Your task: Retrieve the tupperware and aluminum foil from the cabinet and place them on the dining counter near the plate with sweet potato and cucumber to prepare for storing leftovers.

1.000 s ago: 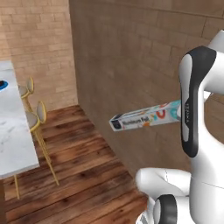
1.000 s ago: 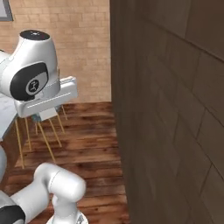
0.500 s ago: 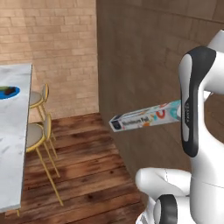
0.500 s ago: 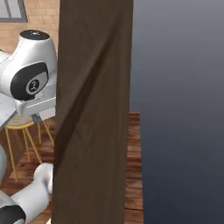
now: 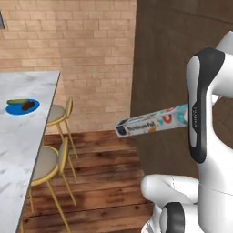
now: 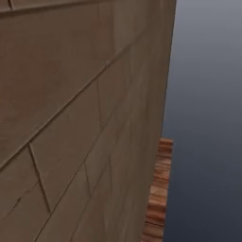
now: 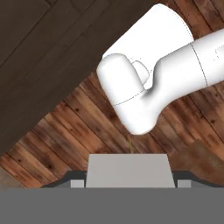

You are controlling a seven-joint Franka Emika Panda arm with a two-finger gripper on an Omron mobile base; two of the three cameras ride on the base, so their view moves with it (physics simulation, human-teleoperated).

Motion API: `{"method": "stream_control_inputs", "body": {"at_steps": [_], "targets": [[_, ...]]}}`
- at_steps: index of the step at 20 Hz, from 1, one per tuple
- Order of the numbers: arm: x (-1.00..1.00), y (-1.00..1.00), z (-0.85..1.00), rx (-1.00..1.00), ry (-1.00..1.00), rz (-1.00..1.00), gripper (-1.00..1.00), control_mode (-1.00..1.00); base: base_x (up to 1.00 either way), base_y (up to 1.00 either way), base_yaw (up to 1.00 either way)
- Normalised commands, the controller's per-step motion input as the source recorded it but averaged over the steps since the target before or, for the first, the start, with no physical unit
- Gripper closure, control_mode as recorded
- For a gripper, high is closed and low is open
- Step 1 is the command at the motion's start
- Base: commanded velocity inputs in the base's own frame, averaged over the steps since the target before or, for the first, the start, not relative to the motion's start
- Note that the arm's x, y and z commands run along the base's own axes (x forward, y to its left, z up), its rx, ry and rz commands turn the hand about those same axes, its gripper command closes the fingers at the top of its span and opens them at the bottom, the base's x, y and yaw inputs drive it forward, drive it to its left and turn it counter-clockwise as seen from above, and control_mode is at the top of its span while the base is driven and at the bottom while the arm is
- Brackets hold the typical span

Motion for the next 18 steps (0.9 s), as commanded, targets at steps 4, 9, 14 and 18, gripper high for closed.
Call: {"method": "stream_control_inputs", "body": {"at_steps": [4, 9, 14, 18], "targets": [[0.00, 0.00, 0.00, 0.00, 0.00, 0.00, 1.00, 1.00, 1.00, -0.28, 0.38], [0.00, 0.00, 0.00, 0.00, 0.00, 0.00, 1.00, 1.00, 1.00, -0.37, 0.44], [0.00, 0.00, 0.00, 0.00, 0.00, 0.00, 1.00, 1.00, 1.00, -0.43, 0.50], [0.00, 0.00, 0.00, 0.00, 0.00, 0.00, 1.00, 1.00, 1.00, -0.41, 0.52]]}}
